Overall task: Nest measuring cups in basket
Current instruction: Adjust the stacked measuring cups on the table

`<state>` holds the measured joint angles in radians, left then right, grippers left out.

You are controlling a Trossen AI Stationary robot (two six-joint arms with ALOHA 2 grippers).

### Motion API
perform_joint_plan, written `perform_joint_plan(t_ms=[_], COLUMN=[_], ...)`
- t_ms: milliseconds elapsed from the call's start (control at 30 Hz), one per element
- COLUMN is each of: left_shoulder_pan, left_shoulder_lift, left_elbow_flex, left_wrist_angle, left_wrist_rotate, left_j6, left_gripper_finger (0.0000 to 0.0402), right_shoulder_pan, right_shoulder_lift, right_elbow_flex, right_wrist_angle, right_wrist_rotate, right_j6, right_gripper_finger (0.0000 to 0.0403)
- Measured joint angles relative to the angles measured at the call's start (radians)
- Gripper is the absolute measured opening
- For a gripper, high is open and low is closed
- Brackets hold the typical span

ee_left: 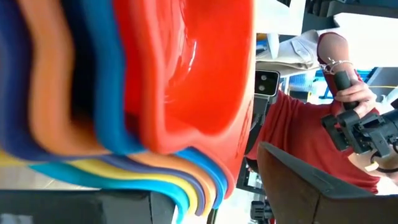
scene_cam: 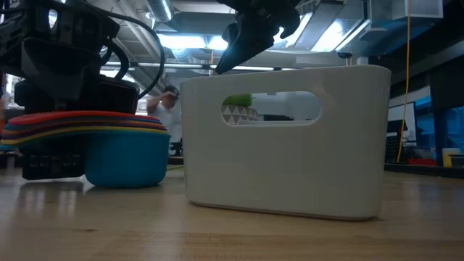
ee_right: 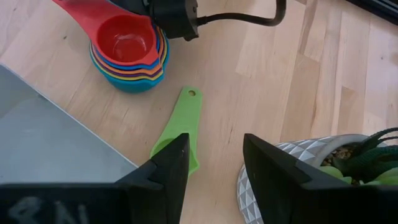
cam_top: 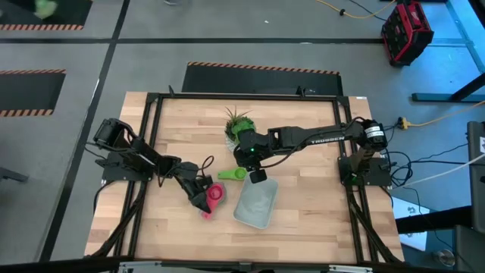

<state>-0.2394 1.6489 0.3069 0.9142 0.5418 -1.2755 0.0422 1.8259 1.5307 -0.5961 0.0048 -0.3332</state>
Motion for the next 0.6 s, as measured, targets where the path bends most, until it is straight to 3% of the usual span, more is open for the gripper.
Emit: perform_joint_plan(t_ms=[600], left_shoulder_pan=[0.031], left_shoulder_lift=[0.0], left_elbow_flex=[-0.008], left_wrist_angle=[0.015], left_wrist_rotate=[0.041], left_j6=[-0.007], left_gripper_finger=[0.0199], right_shoulder_pan=[0.0], right_shoulder_lift=[0.0], right_elbow_flex=[0.0], right_wrist_angle=[0.0], right_wrist_rotate=[0.0], right_j6=[0.0], right_gripper_finger=[0.0156])
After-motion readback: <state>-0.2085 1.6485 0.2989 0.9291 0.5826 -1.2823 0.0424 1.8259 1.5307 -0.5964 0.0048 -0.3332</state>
